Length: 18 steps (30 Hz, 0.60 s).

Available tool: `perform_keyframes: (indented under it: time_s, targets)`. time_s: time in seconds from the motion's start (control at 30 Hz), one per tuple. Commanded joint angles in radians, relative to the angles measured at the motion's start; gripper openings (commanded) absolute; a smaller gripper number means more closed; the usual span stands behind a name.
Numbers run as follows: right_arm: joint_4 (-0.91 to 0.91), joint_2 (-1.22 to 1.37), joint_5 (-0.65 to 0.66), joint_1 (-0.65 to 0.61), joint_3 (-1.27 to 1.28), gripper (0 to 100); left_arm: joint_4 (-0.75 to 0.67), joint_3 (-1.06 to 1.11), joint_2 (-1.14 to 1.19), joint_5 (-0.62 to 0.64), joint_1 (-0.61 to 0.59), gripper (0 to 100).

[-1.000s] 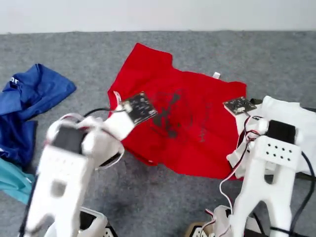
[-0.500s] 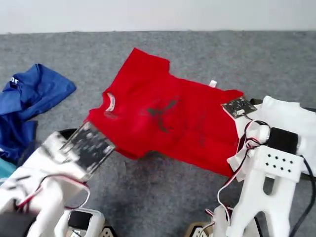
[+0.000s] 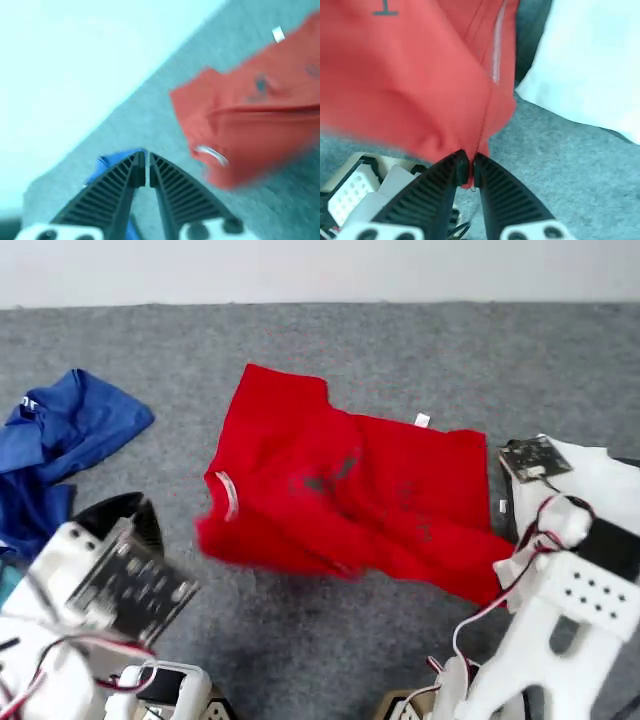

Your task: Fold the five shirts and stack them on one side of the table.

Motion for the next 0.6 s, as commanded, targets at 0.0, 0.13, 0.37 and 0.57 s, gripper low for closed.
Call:
perform_keyframes:
  time_s: [0.0,0.13,0.37,0.57]
  targets:
    - [0.047,-0.07,0.023,0.016,-0.009,1.0,0.014,-0.047,0.009,0.011,-0.011,2]
    - [0.045,-0.079,0.025,0.007,0.101,1.0,0.014,-0.041,0.011,0.011,-0.005,2]
    - [0.038,-0.077,-0.026,-0.275,0.215,1.0,0.008,0.24,0.014,0.015,-0.002,2]
    - [0.008,0.004,-0.1,-0.384,0.184,1.0,-0.002,0.568,0.175,0.017,0.035,10]
